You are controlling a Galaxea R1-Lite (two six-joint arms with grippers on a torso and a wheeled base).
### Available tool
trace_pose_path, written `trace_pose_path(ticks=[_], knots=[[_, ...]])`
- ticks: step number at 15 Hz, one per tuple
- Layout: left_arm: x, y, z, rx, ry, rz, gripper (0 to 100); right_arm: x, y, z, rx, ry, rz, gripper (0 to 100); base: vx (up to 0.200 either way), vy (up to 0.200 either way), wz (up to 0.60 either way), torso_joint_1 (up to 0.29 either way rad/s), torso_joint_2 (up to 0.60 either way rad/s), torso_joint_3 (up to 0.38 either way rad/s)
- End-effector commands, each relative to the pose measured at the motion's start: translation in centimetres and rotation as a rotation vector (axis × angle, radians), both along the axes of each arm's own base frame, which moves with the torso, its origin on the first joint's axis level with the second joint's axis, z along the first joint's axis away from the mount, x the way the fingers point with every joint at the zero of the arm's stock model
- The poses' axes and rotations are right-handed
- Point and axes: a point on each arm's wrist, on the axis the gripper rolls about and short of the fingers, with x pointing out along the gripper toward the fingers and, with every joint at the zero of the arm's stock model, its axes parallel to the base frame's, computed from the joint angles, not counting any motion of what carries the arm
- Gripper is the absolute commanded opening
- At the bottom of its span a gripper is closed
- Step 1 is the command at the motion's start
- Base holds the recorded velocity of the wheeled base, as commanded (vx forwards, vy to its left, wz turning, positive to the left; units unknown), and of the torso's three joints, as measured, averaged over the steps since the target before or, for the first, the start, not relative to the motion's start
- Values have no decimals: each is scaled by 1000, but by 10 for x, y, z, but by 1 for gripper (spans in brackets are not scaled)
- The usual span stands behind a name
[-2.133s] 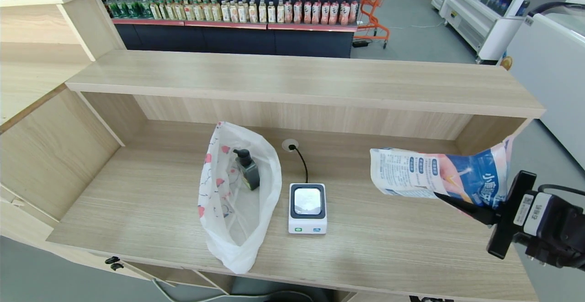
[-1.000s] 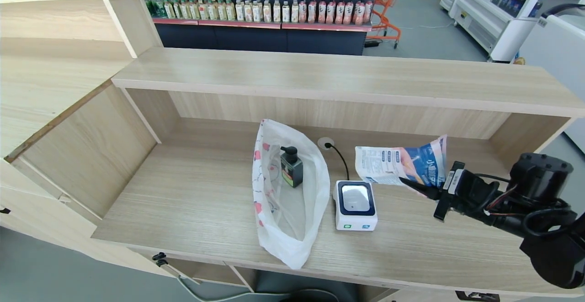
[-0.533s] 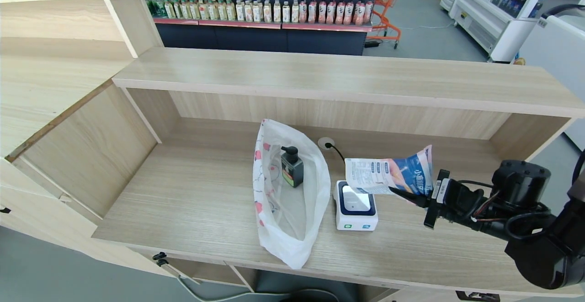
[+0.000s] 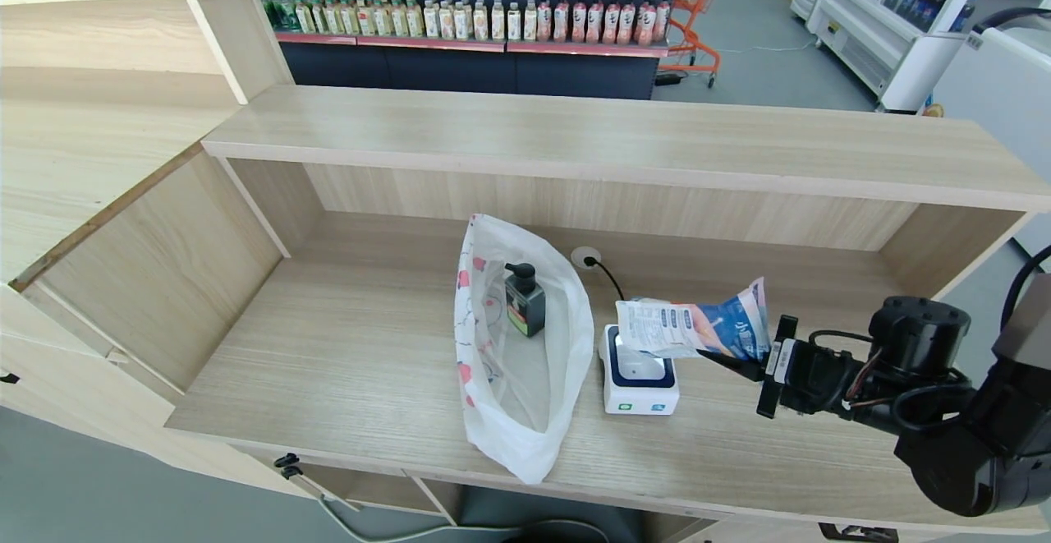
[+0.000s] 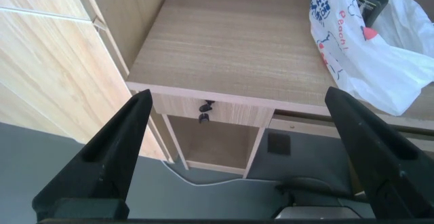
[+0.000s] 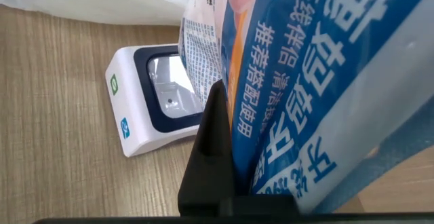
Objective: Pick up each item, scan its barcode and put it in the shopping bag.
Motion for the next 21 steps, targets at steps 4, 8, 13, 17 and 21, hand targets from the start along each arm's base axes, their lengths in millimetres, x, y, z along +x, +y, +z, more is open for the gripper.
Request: trace_pose_path(ticks=[4, 8, 13, 17, 21], knots=[[0, 0, 0, 0, 0, 0, 100, 16, 2, -10, 5, 0, 42, 0, 0, 0, 0, 0, 0, 0], [0, 0, 0, 0, 0, 0, 100, 19, 3, -20, -1, 17, 60, 0, 0, 0, 0, 0, 0, 0], [0, 0, 0, 0, 0, 0, 100, 22, 3, -20, -2, 6, 69, 0, 0, 0, 0, 0, 0, 0], [0, 0, 0, 0, 0, 0, 100, 17, 3, -9, 4, -2, 68, 0, 0, 0, 0, 0, 0, 0], [0, 0, 0, 0, 0, 0, 100, 11, 2, -4, 8, 37, 62, 0, 0, 0, 0, 0, 0, 0]])
